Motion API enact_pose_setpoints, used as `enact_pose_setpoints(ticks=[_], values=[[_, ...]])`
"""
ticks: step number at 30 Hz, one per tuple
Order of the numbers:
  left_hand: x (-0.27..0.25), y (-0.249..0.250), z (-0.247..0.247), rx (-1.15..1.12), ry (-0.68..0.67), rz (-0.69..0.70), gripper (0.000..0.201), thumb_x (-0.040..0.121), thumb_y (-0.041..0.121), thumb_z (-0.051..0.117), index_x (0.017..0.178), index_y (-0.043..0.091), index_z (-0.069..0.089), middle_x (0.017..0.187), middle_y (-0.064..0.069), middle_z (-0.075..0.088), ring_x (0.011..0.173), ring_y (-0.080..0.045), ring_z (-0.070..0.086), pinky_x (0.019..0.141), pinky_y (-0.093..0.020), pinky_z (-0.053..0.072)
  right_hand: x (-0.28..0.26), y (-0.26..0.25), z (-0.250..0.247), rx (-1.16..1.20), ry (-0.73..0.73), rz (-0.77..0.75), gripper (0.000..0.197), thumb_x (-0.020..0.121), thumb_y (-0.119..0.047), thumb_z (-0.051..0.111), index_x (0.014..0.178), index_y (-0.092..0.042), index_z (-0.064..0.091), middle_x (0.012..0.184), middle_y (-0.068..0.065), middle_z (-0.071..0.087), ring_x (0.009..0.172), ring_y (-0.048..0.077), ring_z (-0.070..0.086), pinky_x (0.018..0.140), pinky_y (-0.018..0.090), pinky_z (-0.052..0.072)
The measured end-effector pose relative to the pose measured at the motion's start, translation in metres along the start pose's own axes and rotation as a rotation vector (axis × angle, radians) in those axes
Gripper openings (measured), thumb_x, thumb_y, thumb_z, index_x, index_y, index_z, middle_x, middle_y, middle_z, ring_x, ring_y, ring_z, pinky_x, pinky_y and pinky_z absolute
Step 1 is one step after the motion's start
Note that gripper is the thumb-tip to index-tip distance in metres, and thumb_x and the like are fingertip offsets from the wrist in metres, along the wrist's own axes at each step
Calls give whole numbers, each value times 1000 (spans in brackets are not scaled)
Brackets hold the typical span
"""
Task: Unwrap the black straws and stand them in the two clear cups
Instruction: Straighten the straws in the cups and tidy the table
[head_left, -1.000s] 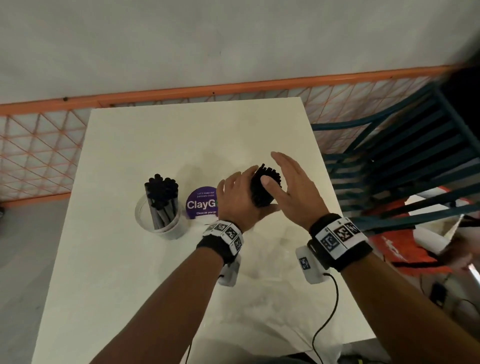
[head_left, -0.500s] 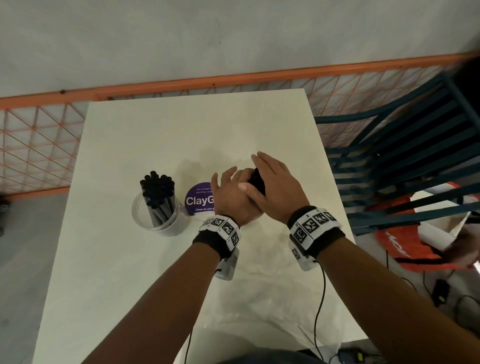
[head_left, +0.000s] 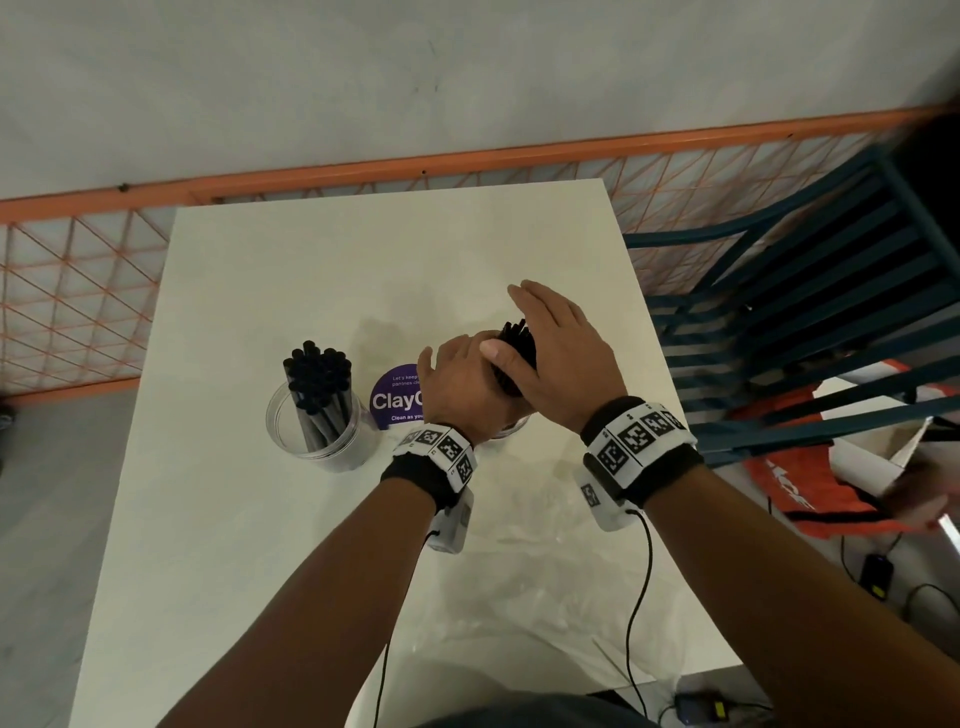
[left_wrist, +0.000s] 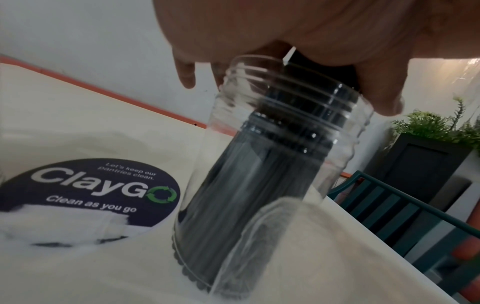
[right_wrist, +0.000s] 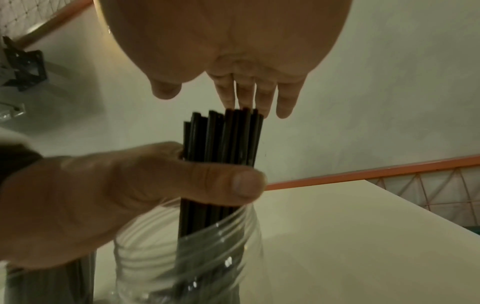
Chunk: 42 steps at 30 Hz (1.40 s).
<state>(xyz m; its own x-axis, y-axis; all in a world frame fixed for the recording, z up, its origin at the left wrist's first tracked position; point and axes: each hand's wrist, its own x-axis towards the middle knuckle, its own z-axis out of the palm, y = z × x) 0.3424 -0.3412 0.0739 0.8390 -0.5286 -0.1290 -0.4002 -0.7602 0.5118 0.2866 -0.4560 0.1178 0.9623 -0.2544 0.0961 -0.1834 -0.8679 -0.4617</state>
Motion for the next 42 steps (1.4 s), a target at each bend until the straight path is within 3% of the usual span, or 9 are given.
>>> enact_pose_setpoints(ticks=[7,13,20,24,28,31,36,39,42], values=[[-5,1,-5,-78,52,-16,113,43,97,53,132,28,44,132,6,62,127,-24,54,113,-55,32,-2,-4,-39,181,177,44,67,92,-64,39,141,-19,46,144,2,47,130,19,45,103,37,43],[-15,-3,-17,-200,39,-46,123,41,91,65,141,25,40,141,6,56,128,-21,55,112,-48,36,-19,-2,-98,429,400,157,41,96,-52,49,121,-21,58,123,-2,60,103,0,58,77,7,44],[-29,-6,-17,-277,24,-69,131,39,83,75,147,24,32,146,6,52,133,-19,51,111,-48,40,-52,17,-140,407,421,131,34,97,-53,47,109,-23,57,92,-16,58,84,5,57,73,26,49],[-51,-12,-24,-425,61,-68,130,43,77,79,150,25,26,148,3,48,135,-18,47,109,-44,44,-85,28,-133,287,178,263,29,94,-52,53,111,-29,58,97,-11,65,83,4,60,71,17,49],[-106,-37,-20,-277,312,259,68,73,57,75,123,18,51,113,5,59,102,-21,57,89,-37,50,-145,42,-72,36,-277,286,60,78,-71,57,125,-36,52,122,-11,56,97,6,59,83,36,55],[-145,-61,-1,118,75,419,62,79,61,63,127,22,56,125,-4,57,109,-27,56,88,-44,48,-197,41,-18,-146,-557,158,67,79,-68,60,136,-38,42,139,-8,43,116,15,51,88,36,53],[-151,-68,37,360,-184,408,82,81,59,56,153,41,21,157,-13,35,130,-31,46,104,-47,43,-234,35,43,-250,-681,-28,78,81,-55,66,145,-47,22,147,3,37,114,27,53,79,40,53],[-131,-63,58,495,-319,362,79,88,62,48,152,49,4,153,-11,41,124,-33,52,99,-48,44,-231,42,64,-284,-737,-5,73,90,-38,62,148,-47,19,142,6,43,108,30,57,75,39,52],[-117,-56,68,614,-497,309,52,94,53,45,144,48,31,130,-5,54,114,-31,54,91,-44,42,-225,41,60,-220,-678,95,44,98,-31,46,139,-45,40,127,1,53,96,30,64,72,37,53]])
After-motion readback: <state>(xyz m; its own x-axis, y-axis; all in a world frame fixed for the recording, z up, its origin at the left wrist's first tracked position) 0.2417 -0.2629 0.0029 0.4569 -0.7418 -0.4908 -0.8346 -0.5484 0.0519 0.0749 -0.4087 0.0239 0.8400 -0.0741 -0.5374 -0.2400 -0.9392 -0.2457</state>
